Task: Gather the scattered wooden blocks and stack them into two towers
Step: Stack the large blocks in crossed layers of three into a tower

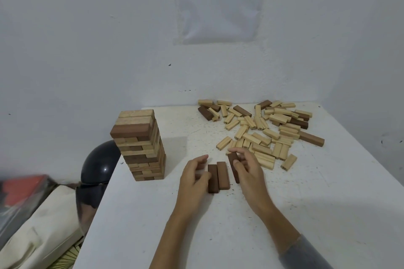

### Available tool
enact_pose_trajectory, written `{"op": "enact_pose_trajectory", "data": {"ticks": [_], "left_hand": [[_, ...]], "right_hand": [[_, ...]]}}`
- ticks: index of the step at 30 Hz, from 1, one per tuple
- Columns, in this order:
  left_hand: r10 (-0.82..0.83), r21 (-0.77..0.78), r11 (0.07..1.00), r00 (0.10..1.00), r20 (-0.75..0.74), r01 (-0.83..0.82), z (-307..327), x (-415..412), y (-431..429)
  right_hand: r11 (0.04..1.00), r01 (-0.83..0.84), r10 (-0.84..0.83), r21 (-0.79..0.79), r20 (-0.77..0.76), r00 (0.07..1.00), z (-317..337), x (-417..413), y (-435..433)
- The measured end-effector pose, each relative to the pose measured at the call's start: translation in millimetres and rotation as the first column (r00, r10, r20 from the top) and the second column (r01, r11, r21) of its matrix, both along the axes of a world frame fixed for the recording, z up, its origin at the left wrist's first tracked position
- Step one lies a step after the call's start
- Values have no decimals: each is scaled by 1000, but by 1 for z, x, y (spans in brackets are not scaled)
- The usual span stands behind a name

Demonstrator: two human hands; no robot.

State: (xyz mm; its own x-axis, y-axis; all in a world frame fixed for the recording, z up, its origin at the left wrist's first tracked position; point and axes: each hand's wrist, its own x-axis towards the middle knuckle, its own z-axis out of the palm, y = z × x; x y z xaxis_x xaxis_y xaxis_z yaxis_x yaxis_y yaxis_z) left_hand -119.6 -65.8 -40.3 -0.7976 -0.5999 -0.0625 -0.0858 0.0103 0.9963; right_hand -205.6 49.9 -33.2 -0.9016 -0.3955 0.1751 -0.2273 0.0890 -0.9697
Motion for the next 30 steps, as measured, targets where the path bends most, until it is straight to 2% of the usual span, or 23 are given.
{"op": "enact_pose_trajectory", "data": {"ticks": [5, 7, 9, 12, 14, 16, 19, 30], "left_hand": [[-176, -68, 981, 982, 69, 180, 14, 14, -10], [-224, -142, 960, 967, 119, 240, 16, 19, -10], [-249, -185, 944, 958, 143, 273, 16, 22, -12], [-272, -218, 929, 952, 141, 298, 13, 23, -17], [-267, -234, 926, 952, 149, 296, 12, 23, -19], [-251, -246, 928, 957, 144, 280, 12, 22, -18], [-235, -273, 925, 962, 136, 265, 11, 21, -16], [-212, -326, 914, 969, 126, 242, 10, 20, -15]], "right_hand": [[943, 104, -3, 316, -306, 952, -16, -14, 9], [948, 28, 56, 317, -252, 966, -13, -17, 14], [930, -147, 207, 337, -148, 967, -4, -21, 23], [818, -416, 439, 396, 37, 898, 9, -26, 40], [748, -495, 516, 442, 81, 853, 12, -29, 48], [726, -481, 535, 491, 37, 844, 9, -32, 50], [747, -441, 524, 497, -31, 851, 5, -34, 46], [748, -452, 552, 486, -75, 831, 9, -37, 38]]}}
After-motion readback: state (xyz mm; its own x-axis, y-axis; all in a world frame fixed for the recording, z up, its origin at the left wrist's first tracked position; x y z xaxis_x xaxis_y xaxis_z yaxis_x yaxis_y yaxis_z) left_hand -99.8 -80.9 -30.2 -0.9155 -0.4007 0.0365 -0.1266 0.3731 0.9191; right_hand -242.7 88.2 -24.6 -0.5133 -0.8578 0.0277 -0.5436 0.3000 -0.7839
